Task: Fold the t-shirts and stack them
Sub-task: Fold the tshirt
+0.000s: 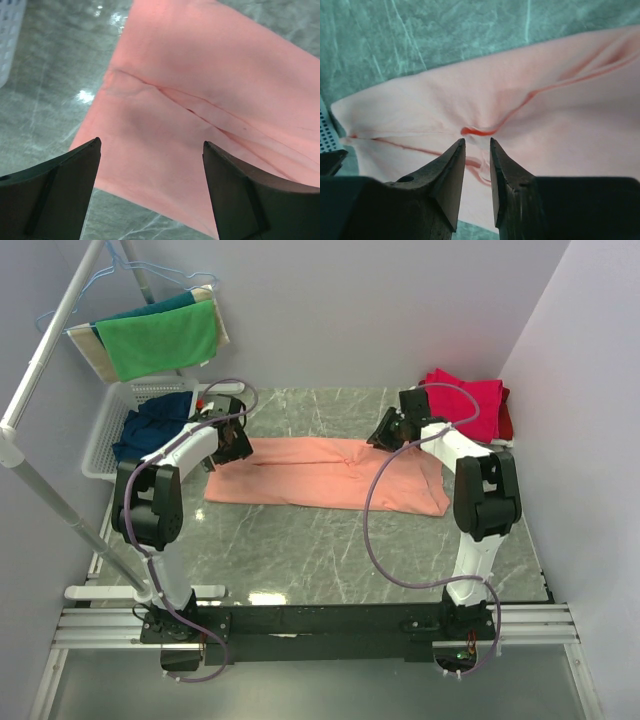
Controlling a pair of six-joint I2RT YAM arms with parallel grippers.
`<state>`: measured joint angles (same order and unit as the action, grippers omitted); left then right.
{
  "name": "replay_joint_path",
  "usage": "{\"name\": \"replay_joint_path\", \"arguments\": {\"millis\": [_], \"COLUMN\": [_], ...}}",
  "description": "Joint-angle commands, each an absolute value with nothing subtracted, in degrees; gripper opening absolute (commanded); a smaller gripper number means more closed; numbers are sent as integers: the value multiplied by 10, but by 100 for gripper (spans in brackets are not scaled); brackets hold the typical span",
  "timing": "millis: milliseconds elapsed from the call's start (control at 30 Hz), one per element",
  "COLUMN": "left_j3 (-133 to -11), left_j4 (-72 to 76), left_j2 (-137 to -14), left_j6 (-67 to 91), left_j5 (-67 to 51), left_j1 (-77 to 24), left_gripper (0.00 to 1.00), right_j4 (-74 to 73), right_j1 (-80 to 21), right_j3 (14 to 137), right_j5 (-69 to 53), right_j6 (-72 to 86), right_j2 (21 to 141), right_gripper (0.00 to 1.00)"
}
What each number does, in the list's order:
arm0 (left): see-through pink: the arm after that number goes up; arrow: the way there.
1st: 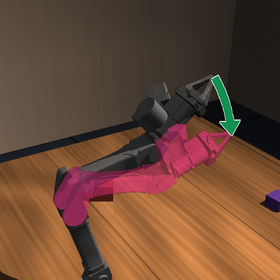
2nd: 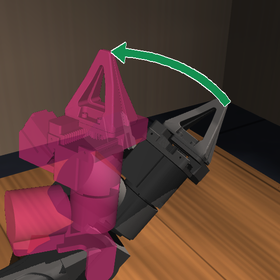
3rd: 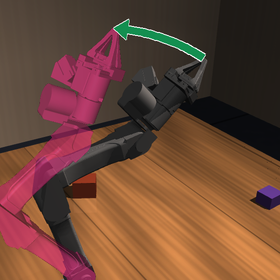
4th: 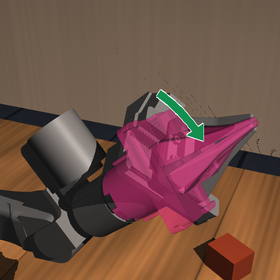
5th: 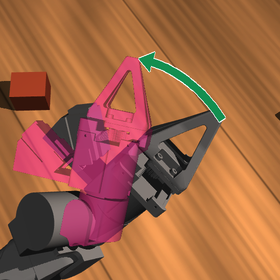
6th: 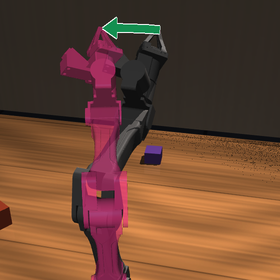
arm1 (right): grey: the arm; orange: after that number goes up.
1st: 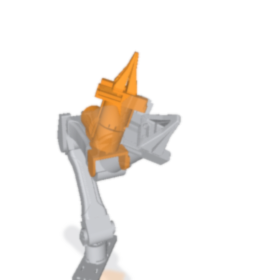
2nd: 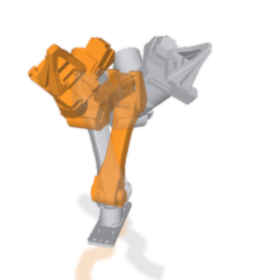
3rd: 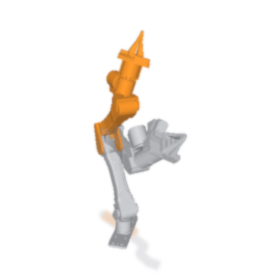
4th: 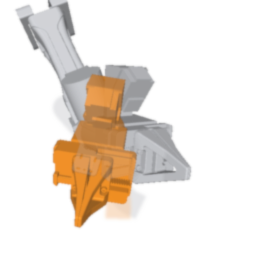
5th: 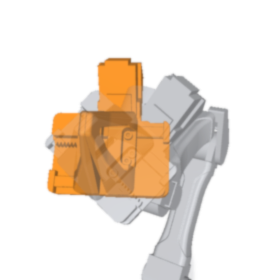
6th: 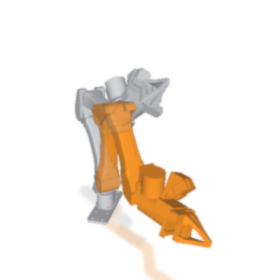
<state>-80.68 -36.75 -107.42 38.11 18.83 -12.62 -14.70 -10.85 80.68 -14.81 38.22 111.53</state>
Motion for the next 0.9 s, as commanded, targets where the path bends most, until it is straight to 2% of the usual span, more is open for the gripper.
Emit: {"name": "replay_joint_path", "arguments": {"millis": [0, 267, 533, 867], "left_j3": [-834, -942, -870, -810], "left_j4": [-327, -405, -375, -410], "left_j2": [-1059, -1182, -1157, -1179], "left_j6": [349, 374, 392, 422], "left_j5": [144, 162, 151, 202], "left_j1": [-129, -128, -129, -138], "left_gripper": [88, 88, 89, 89], "right_j4": [-208, -229, -245, -265], "right_j1": [-112, -124, -136, -181], "right_j3": [809, 759, 756, 779], "right_j5": [-114, -105, -112, -98], "right_j6": [352, 349, 339, 325], "right_j2": [1059, 1006, 998, 1013], "right_gripper": [34, 34, 34, 34]}}
